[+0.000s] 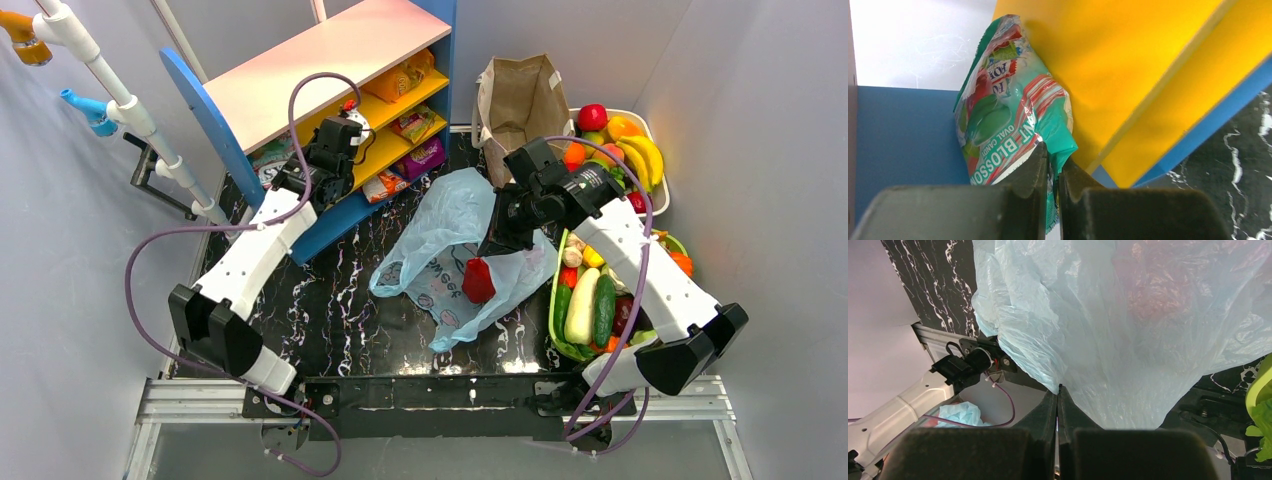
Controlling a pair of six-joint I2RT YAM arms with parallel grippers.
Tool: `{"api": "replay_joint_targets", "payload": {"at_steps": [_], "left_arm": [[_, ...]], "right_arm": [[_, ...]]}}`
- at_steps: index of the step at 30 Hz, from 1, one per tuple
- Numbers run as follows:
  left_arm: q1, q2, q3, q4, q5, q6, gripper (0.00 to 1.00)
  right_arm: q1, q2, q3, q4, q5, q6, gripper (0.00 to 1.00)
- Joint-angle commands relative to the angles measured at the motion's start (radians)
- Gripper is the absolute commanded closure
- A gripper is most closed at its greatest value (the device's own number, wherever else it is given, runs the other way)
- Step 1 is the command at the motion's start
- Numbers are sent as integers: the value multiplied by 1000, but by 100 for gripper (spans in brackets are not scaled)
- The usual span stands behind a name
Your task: Place the food into the grocery bag and tie it
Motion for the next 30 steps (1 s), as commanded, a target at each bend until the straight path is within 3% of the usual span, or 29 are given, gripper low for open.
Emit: {"api": "replay_joint_targets", "payload": {"at_steps": [1, 6, 10, 24, 30], "left_arm": [[-57, -109, 43, -141, 54, -118, 100], [-152, -157, 125, -256, 159, -244, 100], [-165, -179, 229, -366, 280, -371, 100], [-175, -366, 278, -383, 1083, -482, 100], [-177, -382, 292, -398, 1355, -579, 100]], "right_arm": [[-3, 11, 54, -15, 2, -20, 99], [-2, 26, 73, -13, 3, -23, 99], [-4, 43, 93, -13, 5, -28, 99], [-7, 90, 160, -7, 4, -31, 99], [-11, 102, 182, -11, 2, -33, 99]]}}
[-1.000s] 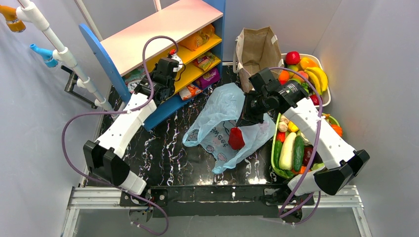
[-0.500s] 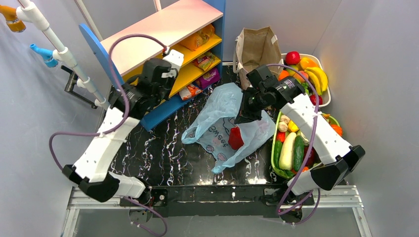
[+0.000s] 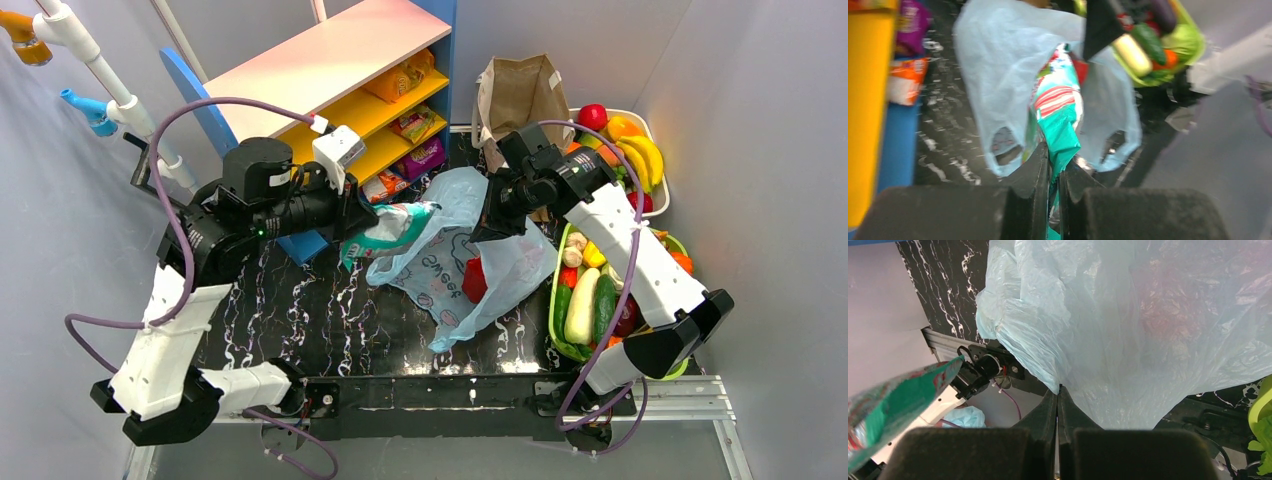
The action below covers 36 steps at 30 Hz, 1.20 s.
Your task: Place the food into the grocery bag and tie it
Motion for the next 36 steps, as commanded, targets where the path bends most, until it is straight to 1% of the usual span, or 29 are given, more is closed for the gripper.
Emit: {"api": "replay_joint_targets", "payload": {"at_steps": [1, 5, 7, 10, 13, 19, 24, 27, 33, 36], "left_arm": [[1, -30, 12, 9, 301, -87, 100], [-4, -71, -114, 75, 437, -148, 100], [-16, -91, -180, 114, 472, -186, 100], [-36, -95, -239, 136, 494, -236, 100], [-60, -108, -292, 156, 439, -243, 100], [-70, -138, -451, 300, 358, -292, 100], [-86, -134, -533, 379, 264, -300, 100], [-88, -127, -586, 442, 232, -302, 100], [-109, -107, -732, 723, 186, -380, 100], [-128, -85, -790, 832, 124, -391, 100]], "right_arm": [[-9, 12, 51, 6, 2, -13, 99], [-10, 13, 52, 13, -1, -12, 99], [-11, 15, 53, 17, -6, -12, 99], [-11, 24, 66, 16, -10, -11, 99], [-11, 33, 84, 14, -14, -10, 99], [-13, 44, 104, 9, -16, -11, 99], [-13, 46, 116, 4, -19, -11, 99], [-13, 45, 116, 6, -21, -8, 99], [-15, 48, 115, 7, -22, -7, 99], [-17, 55, 123, 7, -28, -8, 99]]}}
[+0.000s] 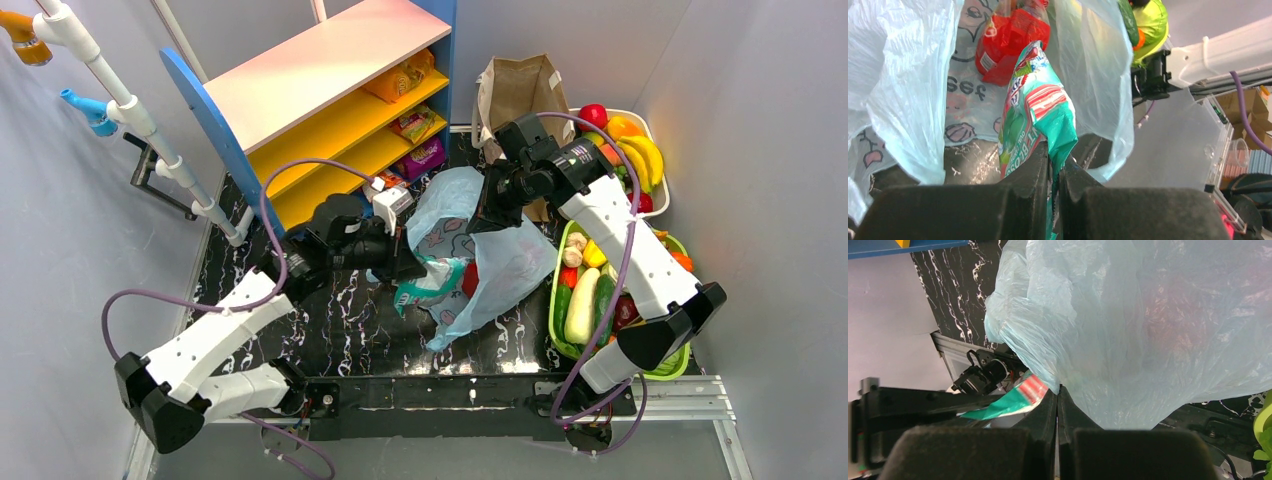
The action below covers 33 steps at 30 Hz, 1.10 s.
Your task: Place the food into the grocery bag and tie it
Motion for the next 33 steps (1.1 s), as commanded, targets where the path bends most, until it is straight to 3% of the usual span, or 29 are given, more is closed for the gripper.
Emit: {"api": "replay_joint_targets", "payload": {"at_steps": [1, 6, 11, 18, 24, 29, 31, 32, 33], "left_arm": [[-28, 18, -69, 278, -86, -42, 100], [-42, 61, -126, 437, -132, -56, 100], [-59, 101, -132, 486, -214, -44, 100], [-73, 157, -263, 797, -274, -20, 100], [-97, 276, -278, 1020, -293, 4, 100], [-111, 348, -243, 1080, -320, 36, 99], [-112, 366, -237, 1079, -321, 46, 88], [-113, 369, -233, 1068, -315, 49, 72], [-112, 367, -230, 1054, -314, 47, 50]], "right_arm": [[-8, 8, 51, 9, -20, -8, 99], [-17, 18, 64, 7, -28, -8, 99], [-27, 23, 71, 4, -32, -10, 99], [-39, 25, 62, 7, -42, -14, 99], [-49, 35, 66, 3, -51, -20, 99], [-60, 35, 65, -6, -47, -29, 99], [-66, 32, 58, -5, -52, -32, 99], [-69, 31, 55, -4, -55, -34, 99], [-71, 29, 51, -5, -56, -35, 99]]}}
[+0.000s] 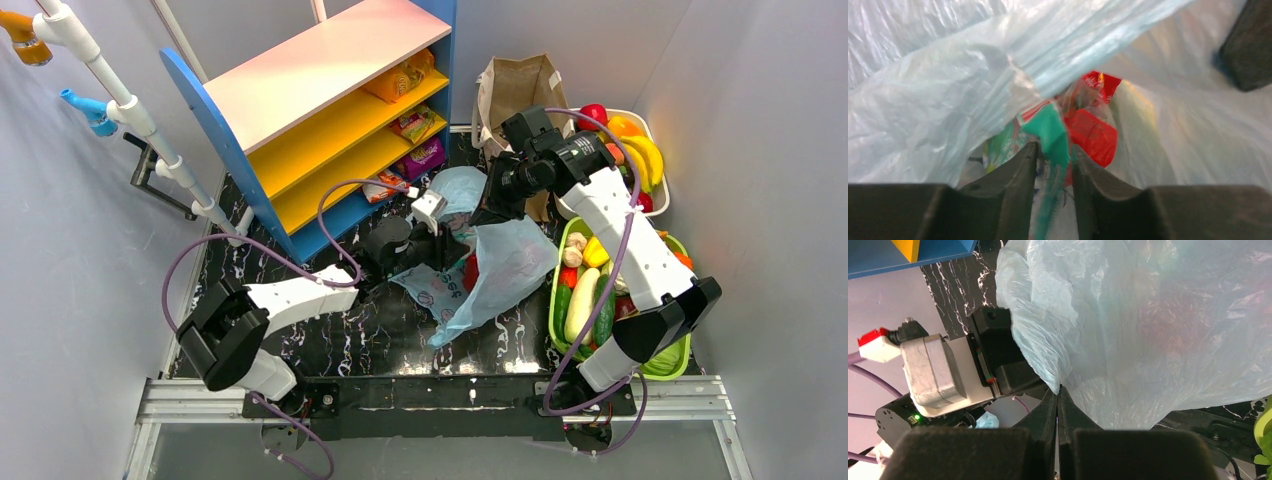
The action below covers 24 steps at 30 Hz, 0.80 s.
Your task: Place the food into the grocery bag and tie it
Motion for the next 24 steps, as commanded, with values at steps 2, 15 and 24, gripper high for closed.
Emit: {"api": "replay_joint_targets", "payload": {"at_steps": [2, 15, 24], "left_arm": [[-9, -39, 48, 54, -23, 15, 12], [-13, -371, 86, -386, -129, 74, 2], [-13, -585, 71, -728, -373, 105, 2]], "right_arm": [[-18, -12, 13, -2, -14, -28, 99], [-48, -23, -30, 18, -31, -33, 99], [-49, -28, -70, 47, -48, -23, 99]]}}
